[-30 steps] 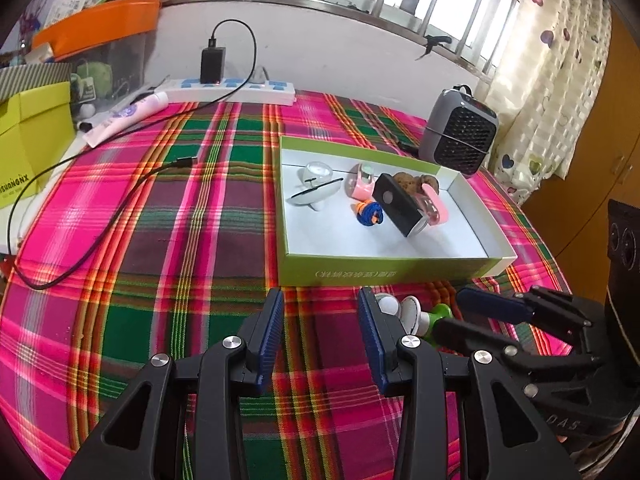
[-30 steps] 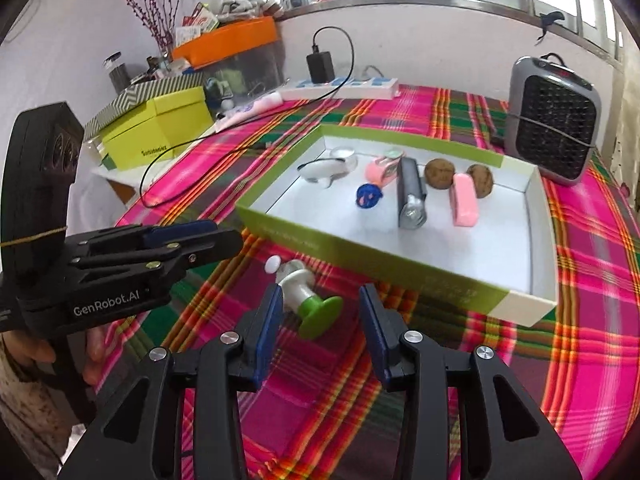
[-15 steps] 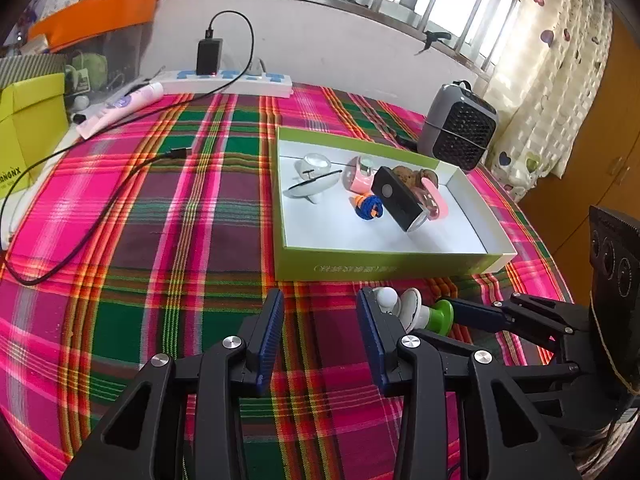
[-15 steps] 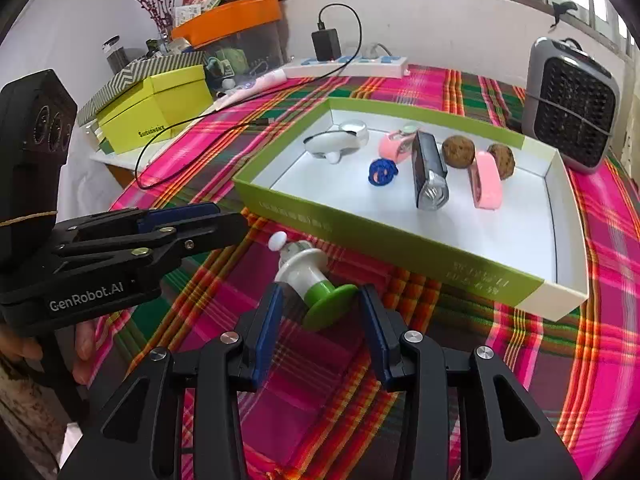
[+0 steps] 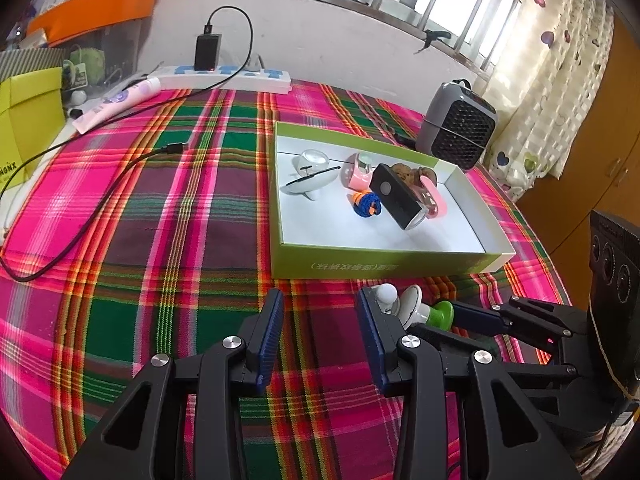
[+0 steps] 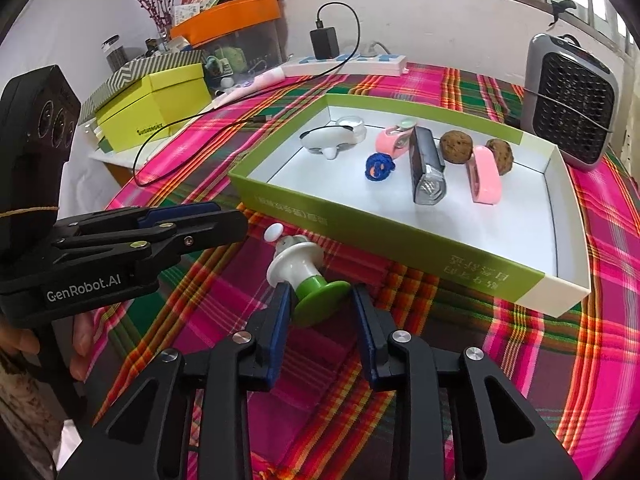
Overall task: Organize objects
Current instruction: 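Close the right gripper on the green-and-white plunger toy, then close the left gripper on the white round dome object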
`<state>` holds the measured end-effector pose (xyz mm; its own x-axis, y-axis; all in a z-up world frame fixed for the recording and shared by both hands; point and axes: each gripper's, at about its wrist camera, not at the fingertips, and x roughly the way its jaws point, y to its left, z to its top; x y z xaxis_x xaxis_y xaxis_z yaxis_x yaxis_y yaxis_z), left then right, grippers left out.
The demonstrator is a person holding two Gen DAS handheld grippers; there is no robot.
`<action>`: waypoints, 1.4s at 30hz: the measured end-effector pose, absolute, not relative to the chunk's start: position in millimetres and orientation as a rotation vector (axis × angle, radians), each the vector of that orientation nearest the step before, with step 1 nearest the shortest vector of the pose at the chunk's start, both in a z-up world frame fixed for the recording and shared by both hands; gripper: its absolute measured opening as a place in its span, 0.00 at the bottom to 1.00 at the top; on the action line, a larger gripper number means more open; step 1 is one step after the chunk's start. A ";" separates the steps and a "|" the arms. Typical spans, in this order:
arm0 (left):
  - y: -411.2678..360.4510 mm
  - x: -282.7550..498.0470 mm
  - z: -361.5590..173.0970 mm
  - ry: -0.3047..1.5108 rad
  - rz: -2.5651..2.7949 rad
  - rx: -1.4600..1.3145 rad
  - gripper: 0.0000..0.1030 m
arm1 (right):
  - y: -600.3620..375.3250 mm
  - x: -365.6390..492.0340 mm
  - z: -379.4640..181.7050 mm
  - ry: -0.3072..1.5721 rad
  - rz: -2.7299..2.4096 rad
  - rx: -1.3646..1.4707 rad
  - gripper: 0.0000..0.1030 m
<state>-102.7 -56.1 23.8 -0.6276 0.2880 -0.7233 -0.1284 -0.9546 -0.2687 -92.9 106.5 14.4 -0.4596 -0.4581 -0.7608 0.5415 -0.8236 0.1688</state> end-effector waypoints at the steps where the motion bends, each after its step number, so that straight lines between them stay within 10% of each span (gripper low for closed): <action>1: -54.8 -102.2 23.5 -0.279 2.625 -1.216 0.35 | 107.8 -92.9 14.6 0.127 -2.275 1.144 0.30; 42: -10.5 -112.3 12.0 -0.148 2.573 -1.245 0.35 | 161.4 -86.1 14.0 0.049 -2.400 1.158 0.30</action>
<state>-112.3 -10.5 12.0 -0.5901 0.2923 -0.7526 -0.2042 -0.9559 -0.2112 -86.1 161.4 14.0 -0.5321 -0.3976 -0.7475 0.4280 -0.8881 0.1678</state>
